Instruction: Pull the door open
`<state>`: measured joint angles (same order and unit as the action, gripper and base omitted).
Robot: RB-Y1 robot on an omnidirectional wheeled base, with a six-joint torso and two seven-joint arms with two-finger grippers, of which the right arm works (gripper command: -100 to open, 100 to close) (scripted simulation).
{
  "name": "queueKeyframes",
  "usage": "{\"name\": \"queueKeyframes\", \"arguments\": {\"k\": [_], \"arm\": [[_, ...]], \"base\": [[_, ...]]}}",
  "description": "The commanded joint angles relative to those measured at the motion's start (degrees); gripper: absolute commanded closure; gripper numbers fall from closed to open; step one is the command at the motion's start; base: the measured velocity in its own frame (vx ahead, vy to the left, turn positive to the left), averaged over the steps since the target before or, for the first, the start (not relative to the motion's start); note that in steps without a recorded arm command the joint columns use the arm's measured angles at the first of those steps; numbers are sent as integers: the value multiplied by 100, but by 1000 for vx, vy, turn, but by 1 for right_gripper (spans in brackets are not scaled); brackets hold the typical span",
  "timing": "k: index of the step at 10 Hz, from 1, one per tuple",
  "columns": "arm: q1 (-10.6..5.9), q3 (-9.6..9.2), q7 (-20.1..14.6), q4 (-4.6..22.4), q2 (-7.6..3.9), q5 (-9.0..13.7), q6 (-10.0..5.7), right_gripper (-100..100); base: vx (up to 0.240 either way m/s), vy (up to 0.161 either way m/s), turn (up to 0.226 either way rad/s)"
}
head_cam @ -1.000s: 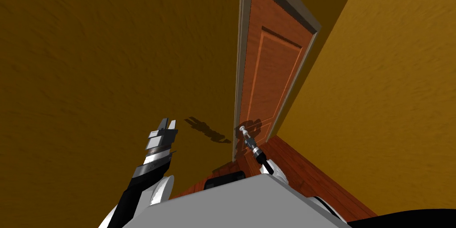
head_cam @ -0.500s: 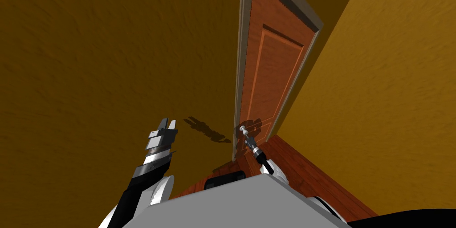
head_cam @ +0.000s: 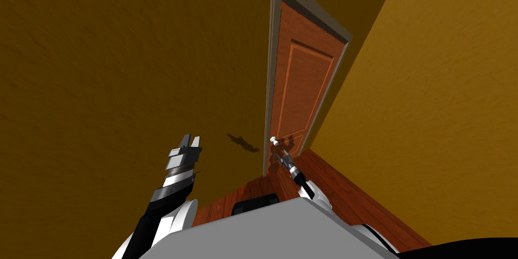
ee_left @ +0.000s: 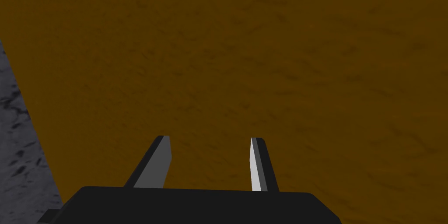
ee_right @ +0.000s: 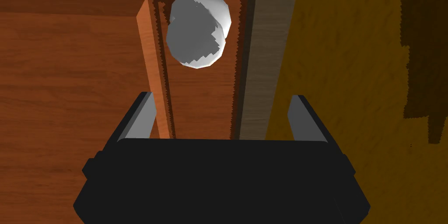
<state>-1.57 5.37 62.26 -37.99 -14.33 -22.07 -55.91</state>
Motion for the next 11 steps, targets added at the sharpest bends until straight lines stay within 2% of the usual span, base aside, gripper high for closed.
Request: {"name": "queueKeyframes", "arguments": {"k": [1, 2, 3, 5, 7, 9, 11], "arm": [[-37, 18, -46, 75, -74, 14, -45, -100], [-60, 20, -19, 138, -55, 16, -69, -100], [-27, 124, -7, 248, -126, 104, -175, -100], [-27, 124, -7, 248, -126, 104, -175, -100], [51, 333, 20, 432, -259, 282, -350, -100], [51, 333, 20, 432, -259, 282, -350, -100], [128, 539, 46, 613, -391, 458, -522, -100]], "base": [[-194, -121, -40], [-86, -56, -2], [78, 27, 222], [102, 46, 34], [170, 51, 264], [109, 27, 30], [161, 40, 266]]}}
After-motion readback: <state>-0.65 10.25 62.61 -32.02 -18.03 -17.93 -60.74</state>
